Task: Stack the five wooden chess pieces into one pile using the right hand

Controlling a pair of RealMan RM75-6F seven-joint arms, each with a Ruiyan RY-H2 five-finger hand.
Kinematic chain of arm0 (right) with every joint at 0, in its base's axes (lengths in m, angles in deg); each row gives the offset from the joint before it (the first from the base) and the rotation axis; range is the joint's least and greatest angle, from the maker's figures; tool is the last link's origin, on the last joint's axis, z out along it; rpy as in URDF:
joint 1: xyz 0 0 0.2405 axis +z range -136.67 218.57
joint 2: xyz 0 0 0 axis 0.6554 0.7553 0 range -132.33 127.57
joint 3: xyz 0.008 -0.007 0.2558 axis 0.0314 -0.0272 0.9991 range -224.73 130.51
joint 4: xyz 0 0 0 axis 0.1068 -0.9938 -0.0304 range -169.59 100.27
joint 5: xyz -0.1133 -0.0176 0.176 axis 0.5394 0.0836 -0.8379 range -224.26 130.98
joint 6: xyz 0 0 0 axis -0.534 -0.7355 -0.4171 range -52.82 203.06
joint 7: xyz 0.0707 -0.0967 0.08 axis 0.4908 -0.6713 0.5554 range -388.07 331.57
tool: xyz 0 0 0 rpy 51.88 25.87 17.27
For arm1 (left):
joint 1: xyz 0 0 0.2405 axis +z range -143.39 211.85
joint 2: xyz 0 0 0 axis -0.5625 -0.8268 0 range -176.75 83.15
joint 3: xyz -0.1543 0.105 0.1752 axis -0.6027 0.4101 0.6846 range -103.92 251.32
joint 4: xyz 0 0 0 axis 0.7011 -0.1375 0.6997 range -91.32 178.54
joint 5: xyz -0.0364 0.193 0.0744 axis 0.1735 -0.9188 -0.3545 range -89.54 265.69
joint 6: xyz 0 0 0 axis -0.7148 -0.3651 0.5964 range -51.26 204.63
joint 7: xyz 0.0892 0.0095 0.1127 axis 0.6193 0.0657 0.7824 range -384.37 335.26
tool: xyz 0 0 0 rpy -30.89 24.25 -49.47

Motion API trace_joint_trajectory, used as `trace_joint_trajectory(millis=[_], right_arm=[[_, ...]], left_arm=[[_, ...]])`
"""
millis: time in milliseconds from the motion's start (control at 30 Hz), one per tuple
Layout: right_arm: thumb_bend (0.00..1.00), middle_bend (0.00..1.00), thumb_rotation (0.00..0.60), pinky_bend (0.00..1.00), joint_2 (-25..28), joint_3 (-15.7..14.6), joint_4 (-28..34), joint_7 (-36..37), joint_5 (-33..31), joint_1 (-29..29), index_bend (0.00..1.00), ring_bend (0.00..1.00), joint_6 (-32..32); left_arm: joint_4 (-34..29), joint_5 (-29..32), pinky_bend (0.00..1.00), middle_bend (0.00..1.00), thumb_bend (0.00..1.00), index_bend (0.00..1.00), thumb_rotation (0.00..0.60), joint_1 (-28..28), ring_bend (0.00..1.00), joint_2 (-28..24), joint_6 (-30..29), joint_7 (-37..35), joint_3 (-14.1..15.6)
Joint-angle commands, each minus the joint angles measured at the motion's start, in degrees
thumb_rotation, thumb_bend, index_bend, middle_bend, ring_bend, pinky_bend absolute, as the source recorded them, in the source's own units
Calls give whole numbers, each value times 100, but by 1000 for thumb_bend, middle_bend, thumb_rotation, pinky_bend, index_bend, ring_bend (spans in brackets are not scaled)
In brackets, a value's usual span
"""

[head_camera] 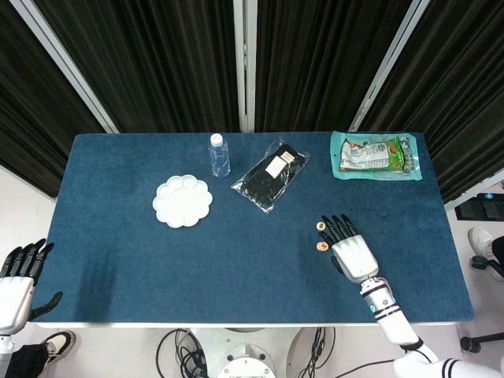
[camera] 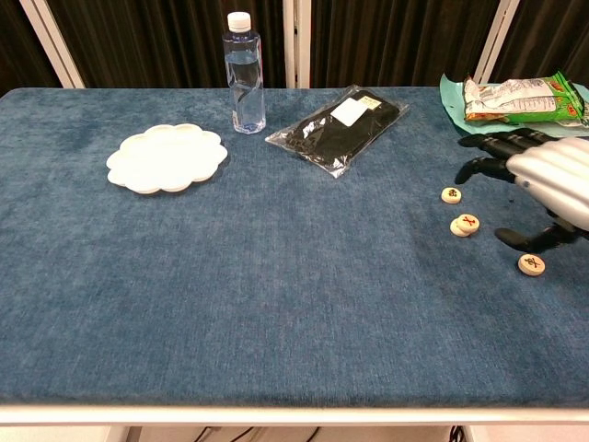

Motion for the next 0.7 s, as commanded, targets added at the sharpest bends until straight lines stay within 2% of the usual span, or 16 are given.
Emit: trace_joint_trajectory(millis=[33,200,467,700], right_arm=[[276,24,600,0,201,-243,108,139,187,-273,282,0,-271],[268,18,600,0,310,-385,26,262,196,-475,351,0,-332],[267,5,600,0,199,-366,-311,514,133,-560,354,0,-196],[268,6,600,0,130,-322,-335,532,99,-531,354,0,-10]], left_arm=[[-11,-18,0,0,230,36,600,-1,0,3,0,24,9],[-56,-76,0,0,230,36,600,1,0,7,-21,99,29],[-65,-76,0,0,230,36,600,9,0,9,-31,122,30],[-49,-46,0,0,231,36,600,7,0,7,-22,89,20]])
